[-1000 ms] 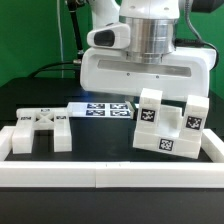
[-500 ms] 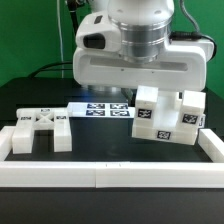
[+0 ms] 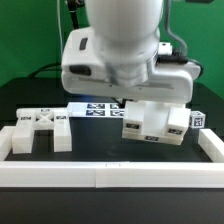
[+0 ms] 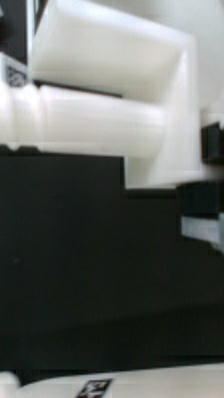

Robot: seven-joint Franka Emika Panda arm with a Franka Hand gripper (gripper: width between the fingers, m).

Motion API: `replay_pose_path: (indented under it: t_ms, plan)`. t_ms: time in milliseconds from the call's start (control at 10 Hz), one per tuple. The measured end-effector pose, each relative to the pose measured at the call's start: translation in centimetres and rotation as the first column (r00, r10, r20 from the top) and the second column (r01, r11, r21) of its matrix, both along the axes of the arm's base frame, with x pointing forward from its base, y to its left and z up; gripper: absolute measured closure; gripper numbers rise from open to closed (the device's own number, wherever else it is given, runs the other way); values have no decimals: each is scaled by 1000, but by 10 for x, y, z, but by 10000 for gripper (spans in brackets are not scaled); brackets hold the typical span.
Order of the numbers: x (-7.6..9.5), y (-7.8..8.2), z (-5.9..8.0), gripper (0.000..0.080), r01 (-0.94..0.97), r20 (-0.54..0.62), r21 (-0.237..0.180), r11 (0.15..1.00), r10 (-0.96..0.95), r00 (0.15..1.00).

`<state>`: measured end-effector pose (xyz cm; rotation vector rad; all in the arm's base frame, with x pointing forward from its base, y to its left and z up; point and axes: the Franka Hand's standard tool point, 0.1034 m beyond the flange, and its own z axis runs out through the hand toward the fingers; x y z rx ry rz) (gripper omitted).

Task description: Assemble chair

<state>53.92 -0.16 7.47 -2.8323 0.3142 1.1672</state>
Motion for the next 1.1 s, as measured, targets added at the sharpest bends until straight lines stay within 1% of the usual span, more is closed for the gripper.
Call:
replay_pose_path:
  t_ms: [100,200,400,500,600,700,900,1000,1100]
  plan:
    - [0,-2,-3,762,5,-24,12,1000,-4,1000]
    - [-7,-2,-2,762,16,-78,24,1000,-14,997]
    - [-12,-8,-7,762,32,-154,25,999,-28,988]
    - [-9,-9,-9,762,31,-140,22,999,-28,990]
    - [-8,-9,-9,674,32,-138,21,999,-29,990]
    - [-9,-10,-10,674,34,-138,21,999,-31,990]
    - [-9,-12,-10,319,37,-137,21,999,-34,990]
    - [-9,-12,-10,319,38,-137,20,999,-35,990]
    - [-9,-13,-10,191,40,-137,20,999,-36,990]
